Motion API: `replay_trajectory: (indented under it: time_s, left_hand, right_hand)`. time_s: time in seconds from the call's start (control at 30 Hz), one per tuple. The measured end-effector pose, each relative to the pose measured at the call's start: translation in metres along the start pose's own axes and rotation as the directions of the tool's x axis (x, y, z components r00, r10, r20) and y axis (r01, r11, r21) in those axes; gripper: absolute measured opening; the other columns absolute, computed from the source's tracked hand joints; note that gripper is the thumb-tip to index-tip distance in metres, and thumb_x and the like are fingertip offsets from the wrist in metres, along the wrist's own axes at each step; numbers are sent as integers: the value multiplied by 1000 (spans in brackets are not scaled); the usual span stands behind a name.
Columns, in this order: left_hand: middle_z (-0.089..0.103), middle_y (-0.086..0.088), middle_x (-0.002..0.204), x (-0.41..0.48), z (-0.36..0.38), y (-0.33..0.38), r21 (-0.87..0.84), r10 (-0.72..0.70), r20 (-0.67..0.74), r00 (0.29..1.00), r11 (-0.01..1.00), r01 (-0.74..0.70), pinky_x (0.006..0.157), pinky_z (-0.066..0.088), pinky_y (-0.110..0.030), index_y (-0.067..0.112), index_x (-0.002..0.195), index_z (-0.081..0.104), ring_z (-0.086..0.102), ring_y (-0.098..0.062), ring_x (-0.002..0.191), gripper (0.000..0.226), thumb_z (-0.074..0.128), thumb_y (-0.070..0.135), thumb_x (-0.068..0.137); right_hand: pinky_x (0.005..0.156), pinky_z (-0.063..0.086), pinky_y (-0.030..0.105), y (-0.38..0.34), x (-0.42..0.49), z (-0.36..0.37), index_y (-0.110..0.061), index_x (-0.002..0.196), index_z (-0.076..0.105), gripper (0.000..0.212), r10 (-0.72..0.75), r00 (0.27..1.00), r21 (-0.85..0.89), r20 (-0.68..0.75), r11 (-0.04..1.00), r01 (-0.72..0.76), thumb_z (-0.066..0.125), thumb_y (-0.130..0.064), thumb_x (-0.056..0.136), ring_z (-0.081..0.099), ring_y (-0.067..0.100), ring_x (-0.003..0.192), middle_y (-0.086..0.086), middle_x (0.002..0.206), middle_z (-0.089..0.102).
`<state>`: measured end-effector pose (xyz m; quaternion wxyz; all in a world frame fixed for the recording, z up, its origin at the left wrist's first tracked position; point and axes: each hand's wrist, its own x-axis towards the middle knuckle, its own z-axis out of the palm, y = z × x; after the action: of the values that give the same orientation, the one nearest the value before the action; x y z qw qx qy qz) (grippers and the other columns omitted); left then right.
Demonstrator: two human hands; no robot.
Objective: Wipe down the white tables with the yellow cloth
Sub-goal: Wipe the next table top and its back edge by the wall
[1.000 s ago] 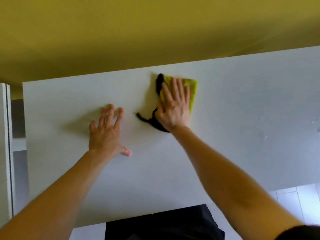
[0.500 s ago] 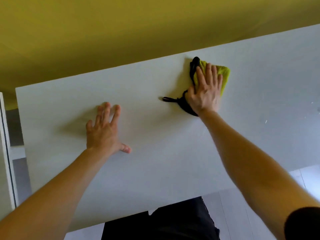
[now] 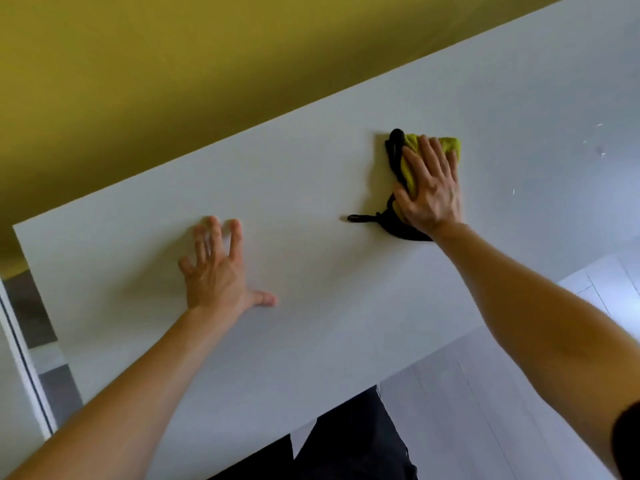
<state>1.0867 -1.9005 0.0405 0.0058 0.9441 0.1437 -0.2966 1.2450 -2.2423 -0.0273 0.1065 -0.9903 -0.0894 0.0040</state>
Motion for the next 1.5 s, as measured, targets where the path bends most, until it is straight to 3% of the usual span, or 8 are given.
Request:
replay_trajectory:
  time_s: [0.2,0.37,0.6,0.83,0.97,1.13,1.27,1.5]
  left_hand:
    - [13,-15,177,-27,12,-2,67,303,-127,945,953,-296,123,35,-58,27,168,30,17,-36,163,120,93,58,70]
    - [-9,-16,176,-50,10,12,44,342,78,937,937,-345,129,27,-55,28,171,7,3,-39,165,150,96,69,58]
    - [-33,-16,175,-68,46,10,184,395,9,919,902,-390,132,18,-60,27,168,-26,-18,-39,166,173,94,76,53]
    - [-23,-11,179,-69,47,15,175,362,-26,932,919,-353,131,22,-58,32,172,-2,-13,-34,168,151,98,58,62]
    - [-28,-10,177,-72,44,22,181,317,22,948,932,-315,133,18,-59,31,172,-10,-18,-34,167,167,101,62,50]
    - [-21,-12,178,-79,43,29,182,298,7,955,938,-294,133,23,-57,28,171,-13,-11,-35,168,171,104,54,49]
    - [-10,-13,177,-91,49,45,203,314,-4,949,930,-307,122,39,-58,34,170,-6,5,-35,166,172,104,64,41]
    - [-9,-21,174,-96,62,62,281,293,-29,956,920,-273,120,41,-61,28,168,-8,3,-42,165,171,102,67,43]
  right_hand:
    - [133,9,62,-157,-122,31,-21,167,41,87,-27,999,114,18,993,25,65,-49,89,7,32,169,13,180,19]
    - [133,17,59,-161,-151,28,-20,161,51,82,-155,985,134,73,980,144,70,-46,86,18,32,167,11,178,28]
    - [133,14,62,-29,-99,7,-15,158,49,79,323,946,56,-29,945,-321,55,-48,87,17,36,166,17,177,26]
    - [135,2,59,-191,-216,32,-20,173,23,89,-108,986,110,127,990,94,53,-48,95,-3,29,169,12,182,7]
    - [135,12,56,-126,-211,24,-20,171,32,86,-251,961,115,113,964,238,59,-40,92,7,28,169,10,181,17]
    - [135,12,58,42,-174,-10,-21,166,41,85,81,996,18,29,997,-82,62,-48,88,16,32,167,12,179,24]
    - [135,4,59,-9,-189,3,-20,166,41,88,209,978,90,-23,974,-207,58,-64,91,8,31,169,13,180,19]
    - [133,16,60,-111,-264,30,-15,154,59,70,-265,964,201,18,945,257,69,-40,89,21,34,166,15,175,33]
